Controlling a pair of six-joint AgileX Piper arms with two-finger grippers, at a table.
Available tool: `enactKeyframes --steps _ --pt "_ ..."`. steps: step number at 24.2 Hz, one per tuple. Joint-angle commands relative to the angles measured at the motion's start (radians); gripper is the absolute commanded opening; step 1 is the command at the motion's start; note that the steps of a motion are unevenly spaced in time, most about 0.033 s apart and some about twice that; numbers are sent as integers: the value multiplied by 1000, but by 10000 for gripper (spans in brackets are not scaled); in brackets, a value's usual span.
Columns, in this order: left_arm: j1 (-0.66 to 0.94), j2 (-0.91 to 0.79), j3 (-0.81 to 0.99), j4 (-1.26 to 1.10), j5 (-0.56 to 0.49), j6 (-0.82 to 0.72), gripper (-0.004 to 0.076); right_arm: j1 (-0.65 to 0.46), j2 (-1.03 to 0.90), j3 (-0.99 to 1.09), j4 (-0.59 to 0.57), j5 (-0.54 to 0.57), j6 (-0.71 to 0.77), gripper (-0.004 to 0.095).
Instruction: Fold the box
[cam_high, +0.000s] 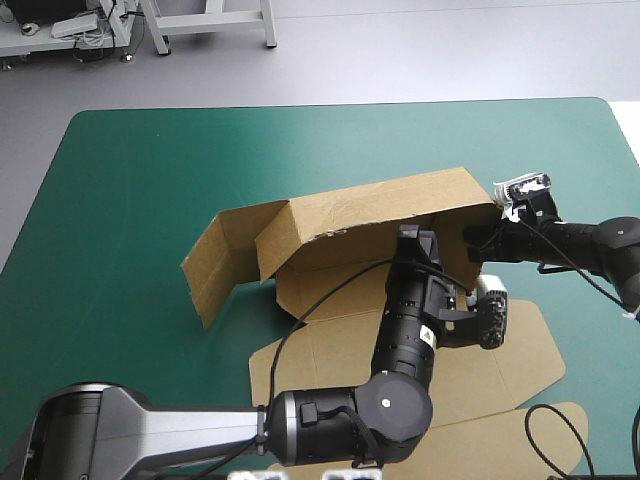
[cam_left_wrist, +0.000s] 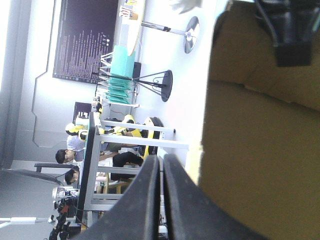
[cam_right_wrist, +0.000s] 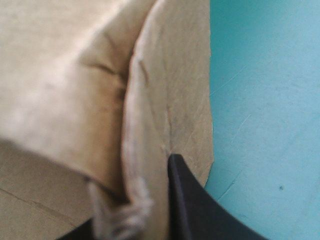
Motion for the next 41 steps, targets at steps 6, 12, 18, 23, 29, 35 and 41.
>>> enactKeyframes --steps 6,12,18,23,29,35,41 --pt "148 -158 -62 30 -109 -17 2 4 -12 -6 -53 103 56 -2" --pt "356 -261 -90 -187 -192 -5 6 4 -12 -6 -58 101 72 -1" --pt "611 -376 -140 -504 -319 67 6 4 -12 -6 -87 89 91 2" --pt "964 -447 -165 -867 -327 274 6 4 -12 -6 -91 80 91 0" --pt "1366 -447 -167 -1444 -308 583 6 4 -12 -8 -17 87 83 0" --pt "1698 -421 -119 -1724 -220 650 6 12 -16 -22 -22 108 84 2" --pt "1791 -421 53 -1806 -225 679 6 95 -21 -141 -149 91 279 2"
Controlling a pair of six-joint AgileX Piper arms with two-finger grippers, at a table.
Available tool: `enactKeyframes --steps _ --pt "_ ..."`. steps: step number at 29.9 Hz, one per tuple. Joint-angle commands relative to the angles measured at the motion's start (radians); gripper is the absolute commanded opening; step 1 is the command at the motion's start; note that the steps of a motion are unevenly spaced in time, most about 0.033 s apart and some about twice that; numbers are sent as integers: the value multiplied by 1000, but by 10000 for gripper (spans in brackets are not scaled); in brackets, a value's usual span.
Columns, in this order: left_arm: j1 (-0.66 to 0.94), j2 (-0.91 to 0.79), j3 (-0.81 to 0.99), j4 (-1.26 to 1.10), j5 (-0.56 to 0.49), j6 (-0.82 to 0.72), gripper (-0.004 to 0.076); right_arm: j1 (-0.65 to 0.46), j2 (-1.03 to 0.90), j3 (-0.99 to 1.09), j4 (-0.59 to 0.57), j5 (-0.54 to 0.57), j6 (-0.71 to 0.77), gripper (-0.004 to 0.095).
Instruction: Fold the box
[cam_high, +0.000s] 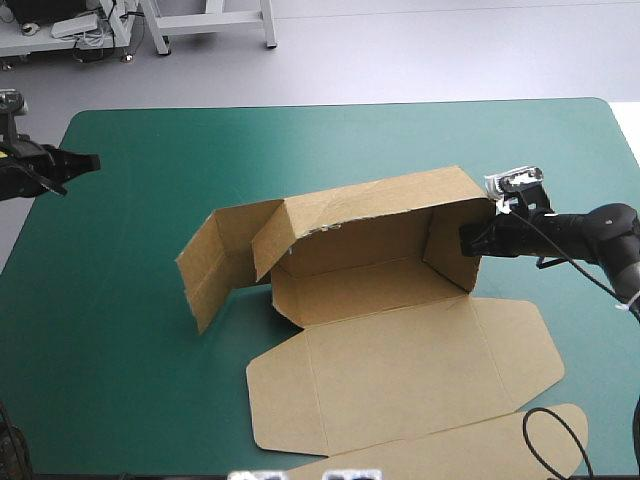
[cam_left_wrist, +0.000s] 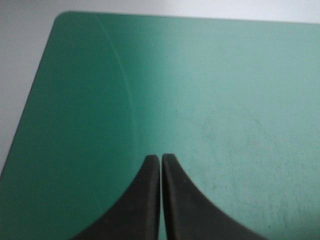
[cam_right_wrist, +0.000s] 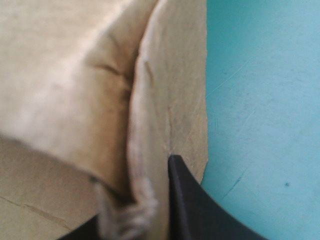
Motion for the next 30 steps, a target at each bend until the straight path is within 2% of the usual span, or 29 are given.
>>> enactKeyframes --steps 1,10,15,19,23,30 --pt "20 -30 54 -59 -50 13 6 56 -23 -92 -53 95 157 2" --pt "20 -30 150 -106 -50 67 6 230 -23 -363 -382 106 689 2" --pt "20 -31 150 -128 -50 92 6 299 -15 -481 -558 183 920 2" --pt "20 -31 150 -128 -46 92 6 301 29 -550 -612 313 1003 2" --pt "20 -31 150 -126 -36 103 6 301 93 -583 -622 418 1010 1" --pt "20 -31 150 -126 -13 118 6 301 184 -584 -610 439 1013 2"
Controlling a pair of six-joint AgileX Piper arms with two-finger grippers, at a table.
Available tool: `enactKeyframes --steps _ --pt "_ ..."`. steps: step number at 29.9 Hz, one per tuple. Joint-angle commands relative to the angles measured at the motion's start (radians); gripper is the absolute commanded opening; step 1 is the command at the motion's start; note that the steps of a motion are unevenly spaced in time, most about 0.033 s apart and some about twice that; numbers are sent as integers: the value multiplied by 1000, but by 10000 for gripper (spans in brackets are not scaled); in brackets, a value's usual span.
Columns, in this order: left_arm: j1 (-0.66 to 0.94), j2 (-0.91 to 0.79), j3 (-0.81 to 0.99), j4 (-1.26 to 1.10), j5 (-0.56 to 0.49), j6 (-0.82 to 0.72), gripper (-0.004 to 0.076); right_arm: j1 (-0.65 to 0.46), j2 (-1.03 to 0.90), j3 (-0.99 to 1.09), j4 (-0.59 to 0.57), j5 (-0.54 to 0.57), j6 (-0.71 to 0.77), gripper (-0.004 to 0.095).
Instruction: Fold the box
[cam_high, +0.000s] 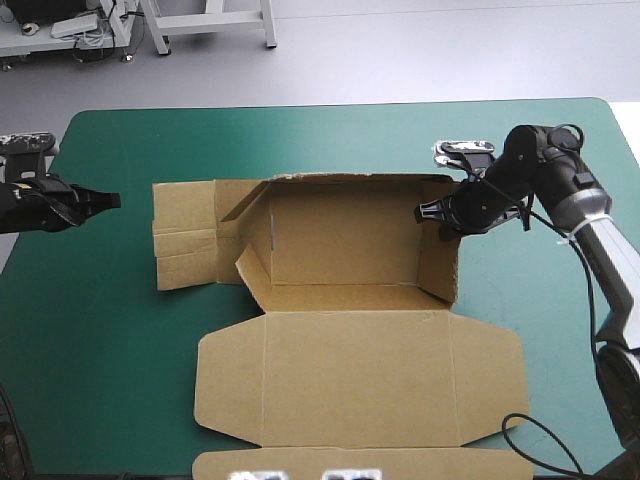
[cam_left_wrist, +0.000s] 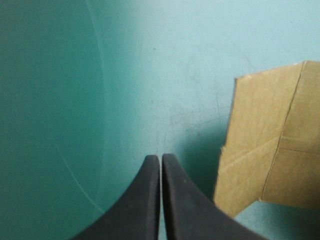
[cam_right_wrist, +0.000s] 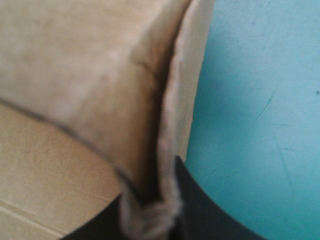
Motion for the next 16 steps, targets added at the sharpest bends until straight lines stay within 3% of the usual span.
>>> enactKeyframes --steps 1,6,16 --pt "2 -31 -25 -37 -25 5 6 1 0 -36 43 15 0 2" --pt "2 -31 -25 -37 6 5 6 1 60 -36 24 -15 -4 1" --pt "2 -31 -23 -37 14 24 6 1 116 -36 13 -253 -54 2"
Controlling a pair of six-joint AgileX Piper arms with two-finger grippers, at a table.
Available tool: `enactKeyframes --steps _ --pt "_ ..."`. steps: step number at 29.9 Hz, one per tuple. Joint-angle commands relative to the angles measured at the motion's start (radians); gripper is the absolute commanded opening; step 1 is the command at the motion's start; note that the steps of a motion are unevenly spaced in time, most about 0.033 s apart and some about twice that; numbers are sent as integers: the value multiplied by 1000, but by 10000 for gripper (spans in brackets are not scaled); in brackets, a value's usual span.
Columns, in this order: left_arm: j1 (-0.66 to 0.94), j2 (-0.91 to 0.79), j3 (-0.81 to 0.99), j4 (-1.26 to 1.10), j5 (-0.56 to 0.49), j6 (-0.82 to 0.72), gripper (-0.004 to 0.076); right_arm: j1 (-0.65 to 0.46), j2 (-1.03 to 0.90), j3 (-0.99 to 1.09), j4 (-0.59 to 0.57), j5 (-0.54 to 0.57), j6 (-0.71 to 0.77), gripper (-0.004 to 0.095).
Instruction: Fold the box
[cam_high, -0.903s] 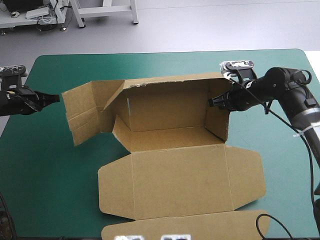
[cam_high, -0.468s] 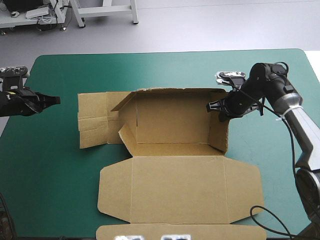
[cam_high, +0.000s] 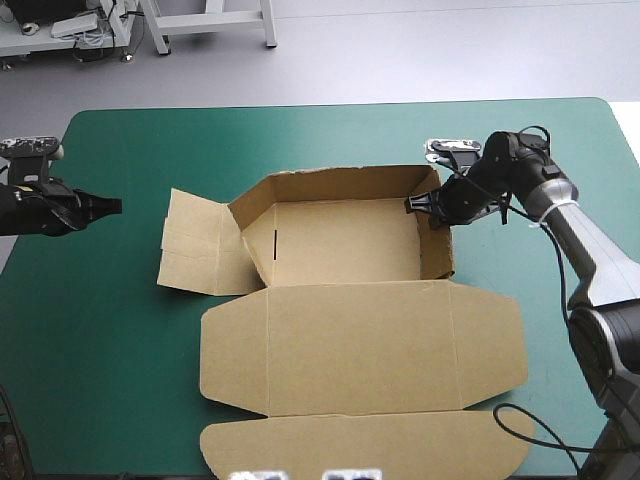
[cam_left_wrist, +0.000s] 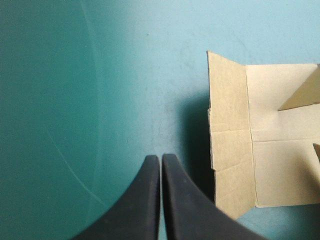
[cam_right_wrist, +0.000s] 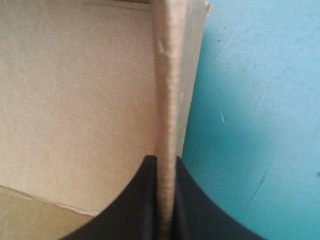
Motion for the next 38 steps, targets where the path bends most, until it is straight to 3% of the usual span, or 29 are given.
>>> enactKeyframes --steps 1,6,11,14,20,34,38 --pt "2 -31 -24 -37 -31 5 6 2 -38 -18 13 -72 -70 2" --pt "2 -31 -24 -37 -37 5 6 2 -38 -18 10 -113 -70 32" --pt "2 -31 -24 -37 -39 8 6 2 -38 -18 -18 -111 -92 267" --pt "2 -31 -24 -37 -39 8 6 2 -38 -18 -24 -109 -103 340" --pt "2 -31 -24 -35 -42 8 6 2 -38 -92 -42 -69 -103 344" --pt "2 -31 -21 -38 -3 8 6 2 -40 -576 -130 210 -100 342" --pt "0 -31 -21 -37 -3 8 6 2 -73 -612 -113 210 -84 324"
